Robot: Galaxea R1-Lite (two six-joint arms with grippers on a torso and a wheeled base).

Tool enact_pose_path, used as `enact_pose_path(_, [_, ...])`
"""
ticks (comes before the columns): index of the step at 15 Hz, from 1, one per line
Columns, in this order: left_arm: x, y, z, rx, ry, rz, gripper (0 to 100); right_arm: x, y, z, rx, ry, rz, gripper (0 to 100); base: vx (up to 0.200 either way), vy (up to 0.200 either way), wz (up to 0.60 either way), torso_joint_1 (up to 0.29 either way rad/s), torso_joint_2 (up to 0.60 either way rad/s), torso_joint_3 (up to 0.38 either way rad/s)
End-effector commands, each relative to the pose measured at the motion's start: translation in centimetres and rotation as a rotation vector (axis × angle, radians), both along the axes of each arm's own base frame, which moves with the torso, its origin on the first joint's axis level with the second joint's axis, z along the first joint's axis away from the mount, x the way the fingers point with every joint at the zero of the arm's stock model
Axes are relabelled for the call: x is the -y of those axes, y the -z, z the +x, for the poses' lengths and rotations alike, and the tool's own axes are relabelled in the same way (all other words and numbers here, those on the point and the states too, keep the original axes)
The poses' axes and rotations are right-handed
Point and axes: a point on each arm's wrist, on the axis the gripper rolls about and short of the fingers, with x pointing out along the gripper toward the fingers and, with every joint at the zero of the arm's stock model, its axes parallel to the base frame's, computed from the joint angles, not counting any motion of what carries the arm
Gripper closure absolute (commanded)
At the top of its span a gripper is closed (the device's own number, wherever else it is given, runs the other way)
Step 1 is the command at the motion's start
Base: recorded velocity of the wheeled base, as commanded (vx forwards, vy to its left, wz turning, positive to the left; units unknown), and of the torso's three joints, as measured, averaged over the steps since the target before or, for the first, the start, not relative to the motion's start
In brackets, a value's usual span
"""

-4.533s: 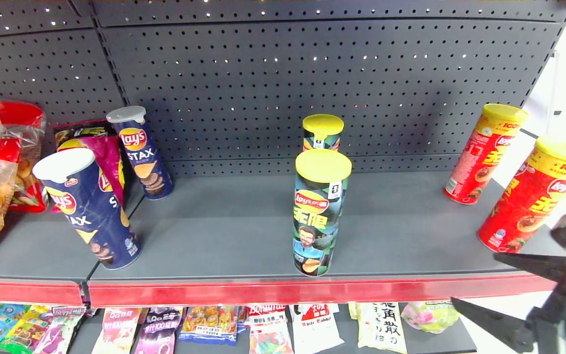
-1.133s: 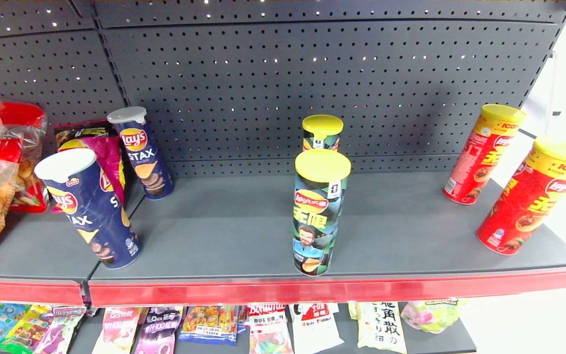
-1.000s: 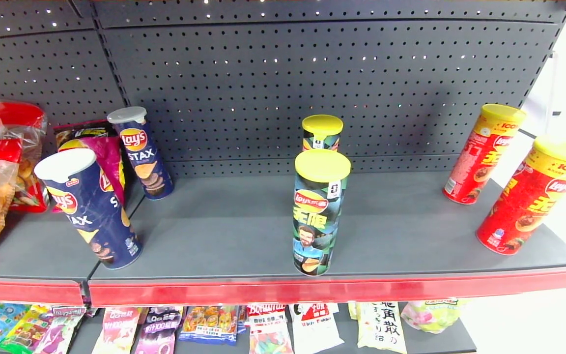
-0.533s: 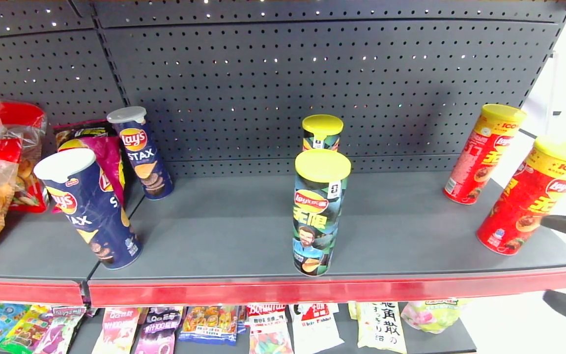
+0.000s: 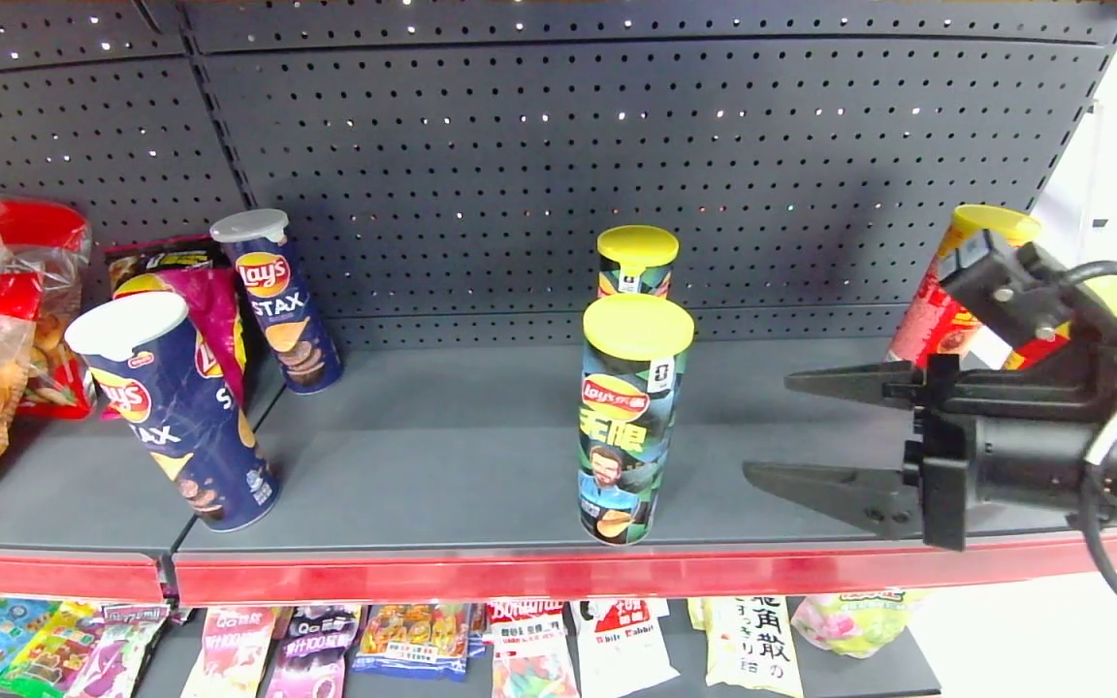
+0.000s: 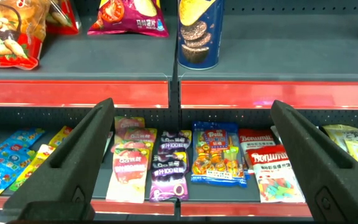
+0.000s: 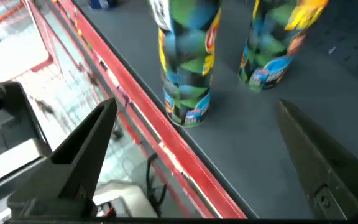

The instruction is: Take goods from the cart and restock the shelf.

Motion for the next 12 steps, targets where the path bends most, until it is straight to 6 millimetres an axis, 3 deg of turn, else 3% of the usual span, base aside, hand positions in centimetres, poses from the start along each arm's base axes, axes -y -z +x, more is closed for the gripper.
enact_pose_path(1, [0.0, 0.0, 0.0, 0.0, 0.0, 0.0, 0, -1.5, 2.5, 2.7, -0.063, 0.004, -0.03, 0, 0.0, 0.0, 0.0, 0.0, 0.0, 0.0])
enact_pose_path(4, [0.0, 0.0, 0.0, 0.0, 0.0, 0.0, 0, -2.5, 3.3, 4.0, -0.047, -0.002, -0.023, 0, 0.0, 0.0, 0.0, 0.0, 0.0, 0.0])
enact_pose_path(12, [0.0, 0.0, 0.0, 0.0, 0.0, 0.0, 0, -3.6, 4.4, 5.2, -0.043, -0.017, -0.023, 0, 0.0, 0.0, 0.0, 0.0, 0.0, 0.0])
